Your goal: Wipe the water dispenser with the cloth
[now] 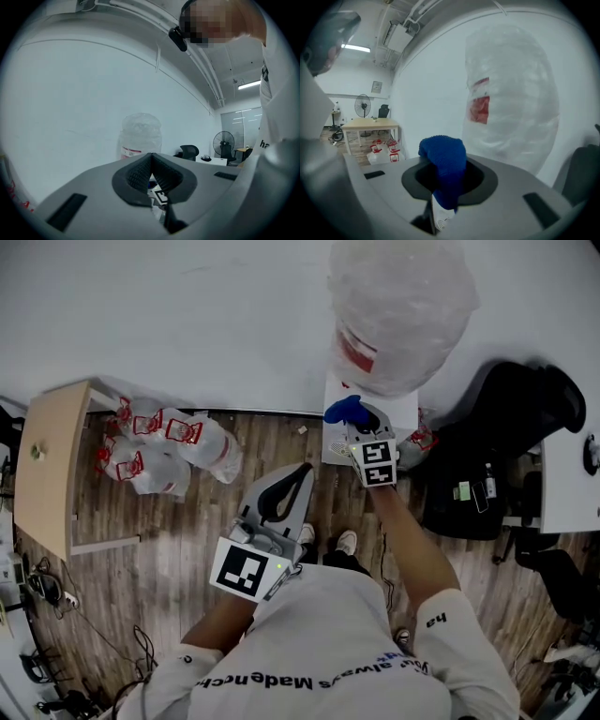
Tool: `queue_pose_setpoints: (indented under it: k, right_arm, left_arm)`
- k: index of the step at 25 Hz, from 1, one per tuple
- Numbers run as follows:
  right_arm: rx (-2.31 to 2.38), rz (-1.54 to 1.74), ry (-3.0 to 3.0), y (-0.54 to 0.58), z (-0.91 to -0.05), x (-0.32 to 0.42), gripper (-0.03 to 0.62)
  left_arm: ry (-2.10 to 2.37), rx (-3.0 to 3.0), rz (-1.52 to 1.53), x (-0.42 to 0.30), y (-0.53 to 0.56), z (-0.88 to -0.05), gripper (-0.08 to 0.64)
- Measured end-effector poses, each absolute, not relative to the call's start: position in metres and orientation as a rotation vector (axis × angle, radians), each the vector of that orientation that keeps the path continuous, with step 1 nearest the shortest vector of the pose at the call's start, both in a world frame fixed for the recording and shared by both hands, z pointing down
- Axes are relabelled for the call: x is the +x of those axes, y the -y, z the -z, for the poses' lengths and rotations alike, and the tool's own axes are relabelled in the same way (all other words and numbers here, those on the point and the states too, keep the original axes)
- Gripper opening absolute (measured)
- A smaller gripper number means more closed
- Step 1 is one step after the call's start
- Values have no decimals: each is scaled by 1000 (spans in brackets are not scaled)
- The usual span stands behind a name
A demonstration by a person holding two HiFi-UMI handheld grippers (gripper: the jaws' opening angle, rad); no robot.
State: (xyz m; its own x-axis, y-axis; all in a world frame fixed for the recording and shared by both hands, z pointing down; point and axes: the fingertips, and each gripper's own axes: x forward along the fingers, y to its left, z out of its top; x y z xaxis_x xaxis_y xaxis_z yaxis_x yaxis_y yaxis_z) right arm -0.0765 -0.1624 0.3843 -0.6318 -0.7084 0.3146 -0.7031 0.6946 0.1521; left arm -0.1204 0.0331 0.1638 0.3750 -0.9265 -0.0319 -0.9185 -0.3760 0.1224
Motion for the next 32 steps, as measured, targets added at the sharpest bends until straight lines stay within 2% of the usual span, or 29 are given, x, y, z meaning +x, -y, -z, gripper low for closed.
queue_pose_setpoints:
  k: [15, 32]
  right_arm:
    - [1054, -186, 2334, 247, -505, -122, 84]
    - [978, -219, 2228, 226, -530, -119, 83]
  left_arm:
    - [1703, 2488, 116, -143, -21, -176, 18]
    - [1699, 2475, 111, -154, -21, -181, 18]
